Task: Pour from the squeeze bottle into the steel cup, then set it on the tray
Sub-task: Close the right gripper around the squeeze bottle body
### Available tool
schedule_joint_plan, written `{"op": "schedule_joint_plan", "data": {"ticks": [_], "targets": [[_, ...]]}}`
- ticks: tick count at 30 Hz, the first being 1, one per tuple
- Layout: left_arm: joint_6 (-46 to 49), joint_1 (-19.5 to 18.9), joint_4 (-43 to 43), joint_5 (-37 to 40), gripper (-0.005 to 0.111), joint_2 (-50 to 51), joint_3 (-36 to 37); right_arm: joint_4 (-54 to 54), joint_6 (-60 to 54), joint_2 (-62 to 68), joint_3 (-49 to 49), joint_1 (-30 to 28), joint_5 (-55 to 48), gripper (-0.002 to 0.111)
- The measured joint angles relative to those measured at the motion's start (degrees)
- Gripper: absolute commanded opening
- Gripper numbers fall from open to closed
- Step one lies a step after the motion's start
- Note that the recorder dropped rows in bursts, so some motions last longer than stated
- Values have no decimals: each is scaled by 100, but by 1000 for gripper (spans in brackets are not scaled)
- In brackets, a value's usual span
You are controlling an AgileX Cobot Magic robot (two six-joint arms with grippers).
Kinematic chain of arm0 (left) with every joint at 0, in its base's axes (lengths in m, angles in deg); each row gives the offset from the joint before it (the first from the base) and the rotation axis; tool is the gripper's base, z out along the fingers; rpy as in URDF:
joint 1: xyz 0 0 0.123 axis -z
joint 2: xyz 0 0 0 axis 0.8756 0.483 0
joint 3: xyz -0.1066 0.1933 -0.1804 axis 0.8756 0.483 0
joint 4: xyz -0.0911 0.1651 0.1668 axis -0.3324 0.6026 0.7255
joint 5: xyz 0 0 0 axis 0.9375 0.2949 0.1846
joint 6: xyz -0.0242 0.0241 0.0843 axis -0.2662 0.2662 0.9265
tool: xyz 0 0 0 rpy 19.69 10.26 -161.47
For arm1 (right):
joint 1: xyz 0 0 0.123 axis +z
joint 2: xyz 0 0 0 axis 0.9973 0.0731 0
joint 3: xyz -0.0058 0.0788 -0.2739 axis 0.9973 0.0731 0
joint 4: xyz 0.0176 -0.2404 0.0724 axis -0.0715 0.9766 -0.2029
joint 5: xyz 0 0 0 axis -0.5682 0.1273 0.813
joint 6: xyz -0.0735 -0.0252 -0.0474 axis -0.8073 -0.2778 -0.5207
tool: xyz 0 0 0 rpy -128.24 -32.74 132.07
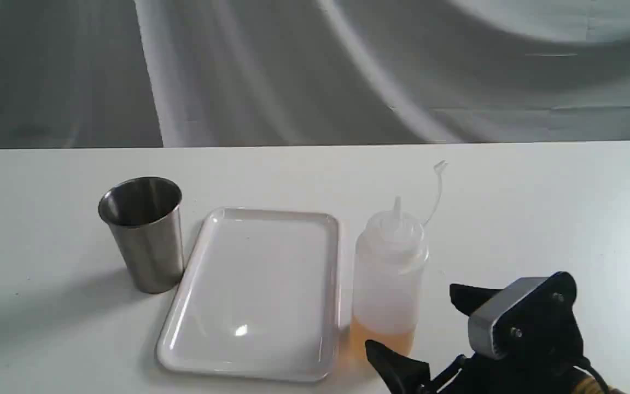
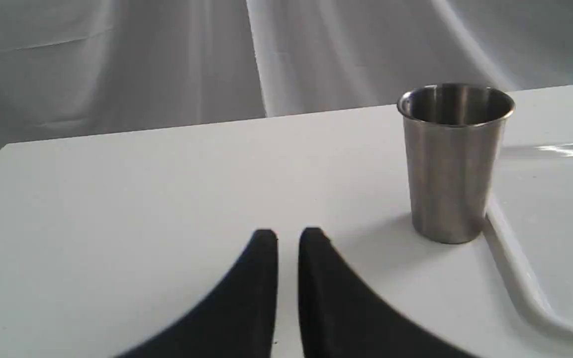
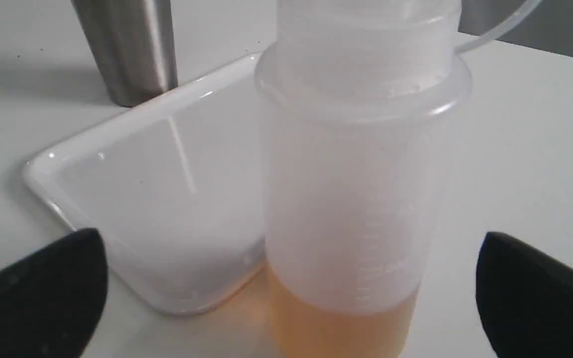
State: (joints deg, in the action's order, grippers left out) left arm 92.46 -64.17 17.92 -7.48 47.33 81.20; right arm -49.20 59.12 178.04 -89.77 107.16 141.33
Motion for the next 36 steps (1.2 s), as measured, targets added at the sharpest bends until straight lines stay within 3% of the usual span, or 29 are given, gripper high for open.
{"op": "schedule_joint_plan", "data": {"ticks": [10, 26, 36], "targets": [[0, 0, 0, 0, 8, 0, 0, -150, 0, 779, -71, 0, 759, 105], [0, 0, 0, 0, 8, 0, 0, -150, 0, 805, -835, 0, 175, 105], [0, 0, 0, 0, 8, 0, 0, -262, 0, 1267, -848, 0, 819, 105]]}}
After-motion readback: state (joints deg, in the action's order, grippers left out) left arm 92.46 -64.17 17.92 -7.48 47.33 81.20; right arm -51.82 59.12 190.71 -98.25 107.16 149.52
